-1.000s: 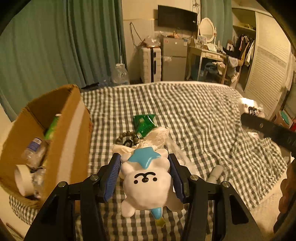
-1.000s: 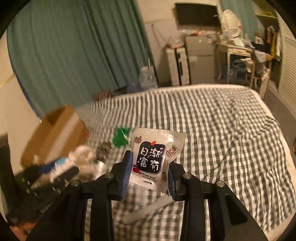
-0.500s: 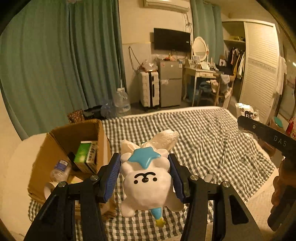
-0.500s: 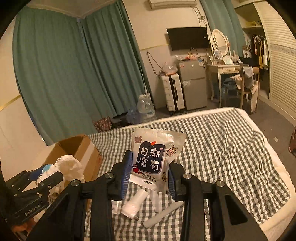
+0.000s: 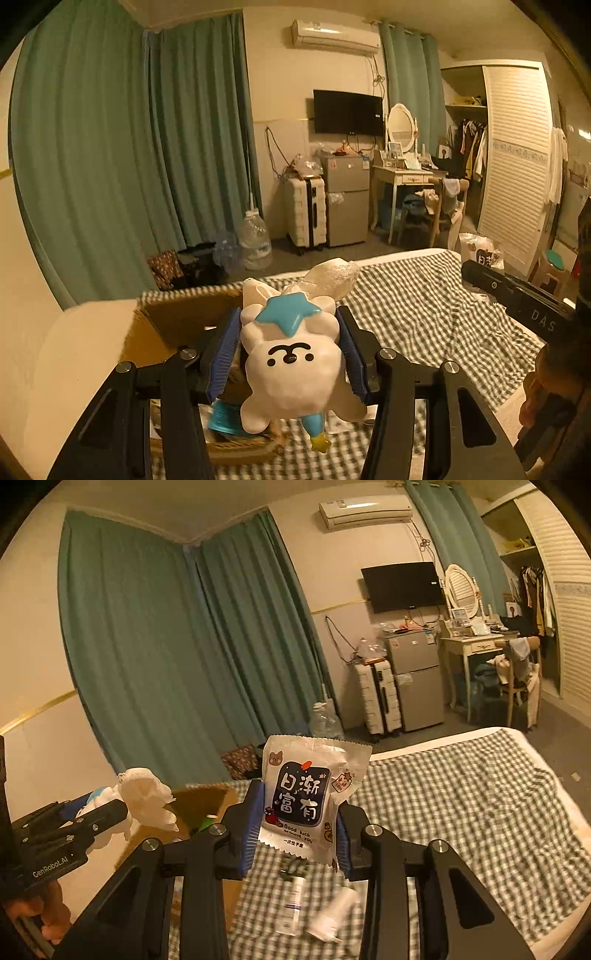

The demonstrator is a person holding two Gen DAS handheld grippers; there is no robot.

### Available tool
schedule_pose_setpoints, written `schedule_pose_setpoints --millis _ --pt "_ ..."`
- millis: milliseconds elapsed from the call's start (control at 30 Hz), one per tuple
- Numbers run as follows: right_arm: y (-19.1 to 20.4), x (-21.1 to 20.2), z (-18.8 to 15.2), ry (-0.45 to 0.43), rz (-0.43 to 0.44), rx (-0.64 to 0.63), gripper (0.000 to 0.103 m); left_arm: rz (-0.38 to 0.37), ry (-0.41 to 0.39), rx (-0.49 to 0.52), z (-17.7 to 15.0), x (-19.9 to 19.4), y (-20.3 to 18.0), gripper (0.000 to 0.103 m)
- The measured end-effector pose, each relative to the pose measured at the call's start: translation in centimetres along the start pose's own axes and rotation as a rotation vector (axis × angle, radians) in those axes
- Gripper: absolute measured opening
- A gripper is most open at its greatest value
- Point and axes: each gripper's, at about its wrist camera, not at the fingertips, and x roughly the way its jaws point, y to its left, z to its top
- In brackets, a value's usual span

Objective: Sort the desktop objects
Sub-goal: 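Carry the bear toy and snack packet over the box and open both tools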

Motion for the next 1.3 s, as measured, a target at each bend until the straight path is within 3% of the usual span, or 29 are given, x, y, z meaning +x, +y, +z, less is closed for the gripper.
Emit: schedule_pose_setpoints --millis 367,567,733,900,1033,1133,1233,1300 --pt "7.0 2.5 0.3 -0.027 0.129 -0.075 0.034 0.088 -0.035 -0.028 -1.5 0.9 6.6 0.053" --pt "11.4 5.9 -0.9 0.016 0.233 -0.135 0.034 0.103 0.028 -0.104 -3.1 3.3 10.6 0.053" --pt "14.5 10.1 -3.6 0.100 0.283 -0.240 0.034 0.136 0.088 -0.122 -3.8 5.4 12.3 0.053" --pt "16.2 13.4 -6.3 0.174 0.305 -0.331 0.034 0.125 0.189 -0.175 -5.6 7.8 14.2 0.053" --pt "17.3 15.0 -7.9 0.226 0.321 -0.379 0.034 0.162 0.261 -0.159 -7.0 9.6 14.7 0.053" --pt "17.4 16.0 -9.0 0.253 0.315 -0.401 0.035 0.173 0.261 -0.175 -7.2 9.4 15.1 0.055" --pt "17.3 16.7 -9.6 0.279 0.298 -0.416 0.037 0.191 0.235 -0.171 -6.9 8.7 15.0 0.065" --pt "17.4 17.0 -9.9 0.283 0.299 -0.421 0.037 0.207 0.219 -0.163 -6.7 8.4 15.2 0.067"
